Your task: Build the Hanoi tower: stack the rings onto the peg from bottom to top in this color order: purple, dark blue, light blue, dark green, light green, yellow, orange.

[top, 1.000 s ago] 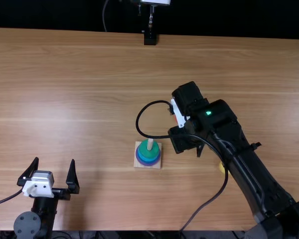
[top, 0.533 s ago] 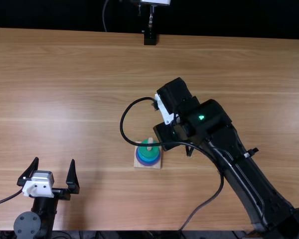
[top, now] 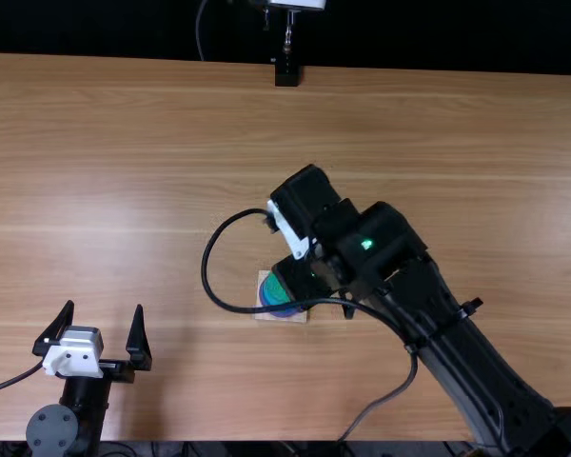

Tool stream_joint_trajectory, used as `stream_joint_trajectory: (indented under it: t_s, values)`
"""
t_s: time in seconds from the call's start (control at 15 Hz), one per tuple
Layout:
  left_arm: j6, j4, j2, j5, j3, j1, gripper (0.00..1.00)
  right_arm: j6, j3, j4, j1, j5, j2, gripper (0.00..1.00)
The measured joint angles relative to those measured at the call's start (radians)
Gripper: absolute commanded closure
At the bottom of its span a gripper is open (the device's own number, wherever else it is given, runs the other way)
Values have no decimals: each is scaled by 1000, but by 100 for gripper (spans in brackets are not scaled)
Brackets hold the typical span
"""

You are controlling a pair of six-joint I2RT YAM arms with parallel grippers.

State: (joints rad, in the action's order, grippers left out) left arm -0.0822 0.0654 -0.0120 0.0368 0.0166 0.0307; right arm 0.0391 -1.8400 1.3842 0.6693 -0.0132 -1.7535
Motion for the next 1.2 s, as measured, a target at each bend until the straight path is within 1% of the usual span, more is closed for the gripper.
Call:
stream_joint_trajectory:
  t_s: [0.13, 1.2]
  values:
    - [-1, 0, 0, 0, 0, 0, 0, 0, 0, -1, 18, -2, 3, 100]
    - [0, 0, 0, 0, 0, 0, 0, 4, 0, -17, 17, -3, 13, 100]
